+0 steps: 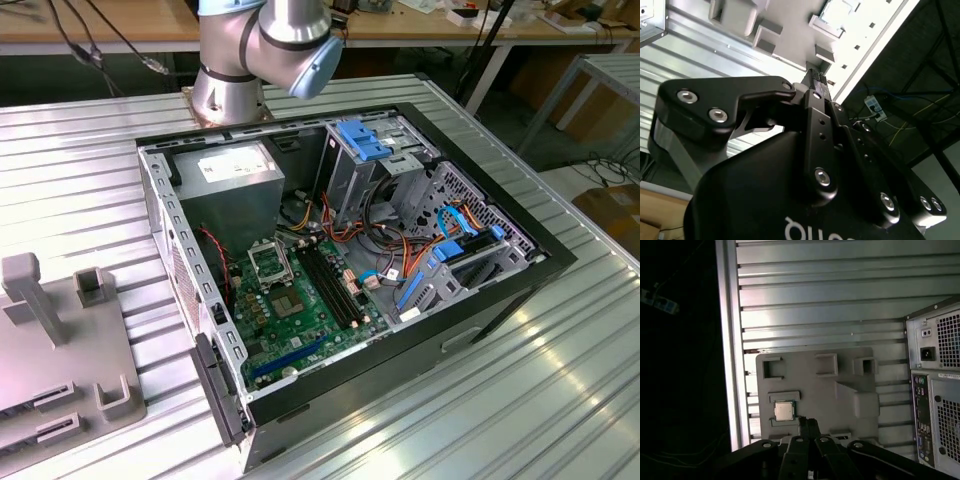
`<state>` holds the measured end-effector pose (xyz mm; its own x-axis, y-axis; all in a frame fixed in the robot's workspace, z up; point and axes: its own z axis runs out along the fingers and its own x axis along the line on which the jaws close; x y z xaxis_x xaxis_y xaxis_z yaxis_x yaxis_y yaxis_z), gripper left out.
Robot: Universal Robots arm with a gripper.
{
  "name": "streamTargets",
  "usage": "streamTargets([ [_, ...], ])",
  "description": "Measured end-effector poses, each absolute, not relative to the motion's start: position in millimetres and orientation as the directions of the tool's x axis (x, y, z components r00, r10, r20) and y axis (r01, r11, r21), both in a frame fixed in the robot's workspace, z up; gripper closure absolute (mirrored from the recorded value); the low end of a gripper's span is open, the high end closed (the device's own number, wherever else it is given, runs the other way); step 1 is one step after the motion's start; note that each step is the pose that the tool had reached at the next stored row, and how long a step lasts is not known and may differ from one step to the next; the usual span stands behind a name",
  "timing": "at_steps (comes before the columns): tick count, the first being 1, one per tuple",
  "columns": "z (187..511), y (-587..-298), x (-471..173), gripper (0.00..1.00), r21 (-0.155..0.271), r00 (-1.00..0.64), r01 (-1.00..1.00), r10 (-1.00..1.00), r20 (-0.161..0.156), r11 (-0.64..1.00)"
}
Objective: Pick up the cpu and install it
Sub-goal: 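Reach for the cpu, then pick up the cpu and move it towards the insertion slot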
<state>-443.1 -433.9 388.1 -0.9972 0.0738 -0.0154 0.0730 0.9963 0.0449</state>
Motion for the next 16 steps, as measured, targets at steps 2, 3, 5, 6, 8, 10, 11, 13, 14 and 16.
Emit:
streamTargets([
  [2, 387, -439, -445, 0.89, 0.045, -0.997, 0.073, 0.074, -0.011, 0.996],
  [3, 386, -442, -447, 0.89, 0.044, -0.997, 0.073, 0.074, -0.007, 0.996],
  [5, 384, -443, -454, 0.89, 0.045, -0.997, 0.074, 0.074, -0.003, 0.996],
  [6, 383, -443, -459, 0.89, 0.045, -0.997, 0.074, 0.074, -0.002, 0.996],
  [8, 381, -443, -467, 0.89, 0.045, -0.997, 0.073, 0.073, -0.001, 0.996],
  [10, 380, -443, -475, 0.89, 0.045, -0.997, 0.073, 0.073, 0.000, 0.996],
  [11, 380, -443, -476, 0.89, 0.045, -0.997, 0.073, 0.073, 0.000, 0.996],
  [13, 380, -443, -476, 0.89, 0.045, -0.997, 0.073, 0.073, 0.000, 0.996],
  [14, 380, -443, -476, 0.89, 0.045, -0.997, 0.073, 0.073, 0.000, 0.996],
  [16, 380, -443, -476, 0.89, 0.047, -0.997, 0.073, 0.073, 0.000, 0.996],
])
